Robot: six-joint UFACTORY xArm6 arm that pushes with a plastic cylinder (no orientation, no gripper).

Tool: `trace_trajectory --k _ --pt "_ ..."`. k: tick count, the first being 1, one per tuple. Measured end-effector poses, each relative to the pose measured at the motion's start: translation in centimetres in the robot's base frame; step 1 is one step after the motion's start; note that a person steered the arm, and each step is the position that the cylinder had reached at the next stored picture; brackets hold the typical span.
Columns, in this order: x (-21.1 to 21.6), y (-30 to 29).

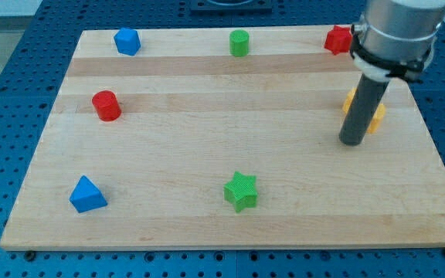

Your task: Push the green star towards bottom right

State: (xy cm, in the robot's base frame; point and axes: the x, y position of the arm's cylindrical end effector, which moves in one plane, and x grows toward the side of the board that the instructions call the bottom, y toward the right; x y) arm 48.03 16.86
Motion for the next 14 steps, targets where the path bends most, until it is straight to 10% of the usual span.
trace_trajectory --k 5,9,14 --pt "10.6 -20.0" --pt "9.5 -22.8" --pt "8.4 -11.8"
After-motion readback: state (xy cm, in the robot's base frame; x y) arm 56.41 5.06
